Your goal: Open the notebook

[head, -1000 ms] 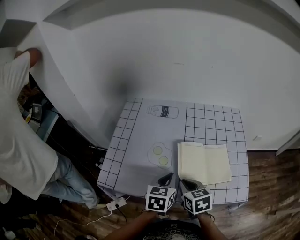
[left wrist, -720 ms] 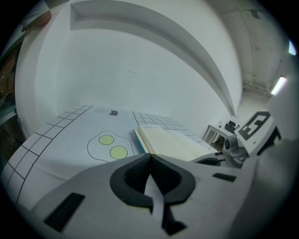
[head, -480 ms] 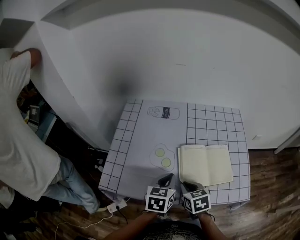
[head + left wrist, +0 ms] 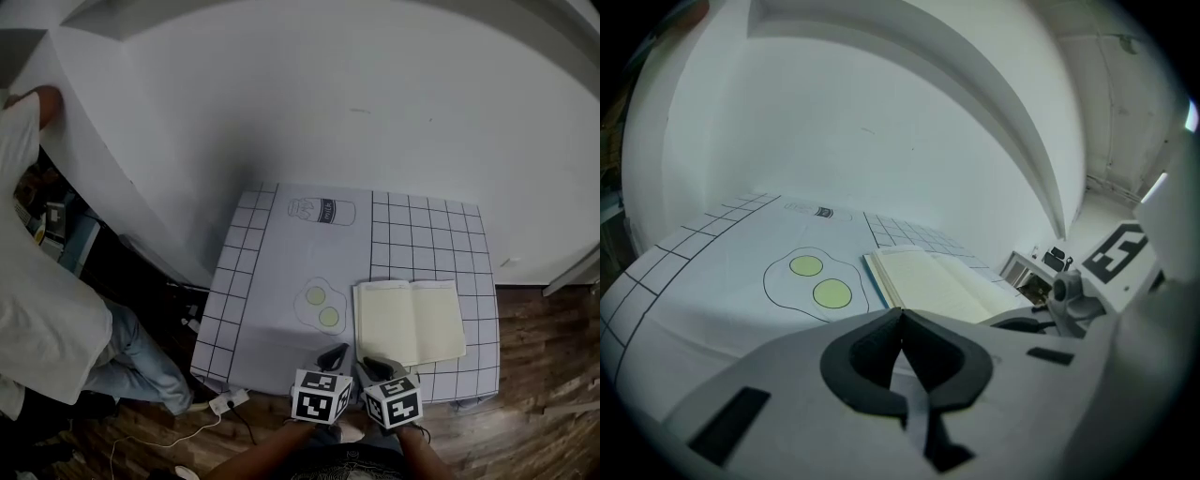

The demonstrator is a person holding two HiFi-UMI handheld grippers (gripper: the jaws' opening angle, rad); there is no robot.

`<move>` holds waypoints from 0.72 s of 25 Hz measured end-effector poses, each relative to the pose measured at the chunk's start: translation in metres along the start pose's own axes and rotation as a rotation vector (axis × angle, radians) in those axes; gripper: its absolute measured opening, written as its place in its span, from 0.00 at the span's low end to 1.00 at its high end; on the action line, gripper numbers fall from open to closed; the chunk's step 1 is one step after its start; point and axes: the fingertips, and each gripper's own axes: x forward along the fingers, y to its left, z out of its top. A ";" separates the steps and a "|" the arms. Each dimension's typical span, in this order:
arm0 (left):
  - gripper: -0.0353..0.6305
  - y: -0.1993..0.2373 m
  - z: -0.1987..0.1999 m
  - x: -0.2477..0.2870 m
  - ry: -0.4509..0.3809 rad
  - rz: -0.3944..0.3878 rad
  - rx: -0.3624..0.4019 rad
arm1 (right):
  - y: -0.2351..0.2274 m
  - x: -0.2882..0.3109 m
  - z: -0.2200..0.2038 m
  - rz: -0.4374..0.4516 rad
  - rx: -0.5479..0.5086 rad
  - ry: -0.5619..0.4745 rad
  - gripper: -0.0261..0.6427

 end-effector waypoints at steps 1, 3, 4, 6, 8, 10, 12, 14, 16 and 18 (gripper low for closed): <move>0.07 -0.001 -0.001 0.001 0.002 -0.002 0.001 | 0.001 0.000 0.001 0.000 -0.001 -0.005 0.14; 0.07 -0.002 -0.001 0.002 0.006 -0.003 0.002 | 0.002 -0.002 0.002 0.002 -0.002 -0.016 0.14; 0.07 -0.003 -0.001 0.002 0.006 -0.003 0.002 | 0.003 -0.004 0.002 0.005 -0.002 -0.020 0.14; 0.07 -0.006 0.000 0.001 0.003 0.001 0.003 | 0.004 -0.008 0.004 0.013 -0.002 -0.030 0.14; 0.07 -0.009 0.001 0.001 0.001 0.007 0.006 | 0.004 -0.012 0.007 0.022 -0.003 -0.046 0.14; 0.07 -0.013 0.003 0.001 -0.003 0.014 0.010 | 0.005 -0.017 0.011 0.032 -0.009 -0.065 0.14; 0.07 -0.018 0.004 0.001 -0.010 0.021 0.012 | 0.006 -0.022 0.013 0.044 -0.020 -0.082 0.14; 0.07 -0.024 0.005 0.000 -0.016 0.029 0.013 | 0.007 -0.029 0.015 0.054 -0.032 -0.095 0.14; 0.07 -0.030 0.007 0.000 -0.022 0.037 0.015 | 0.006 -0.034 0.016 0.063 -0.039 -0.107 0.14; 0.07 -0.035 0.008 0.000 -0.028 0.045 0.019 | 0.005 -0.039 0.017 0.070 -0.042 -0.119 0.14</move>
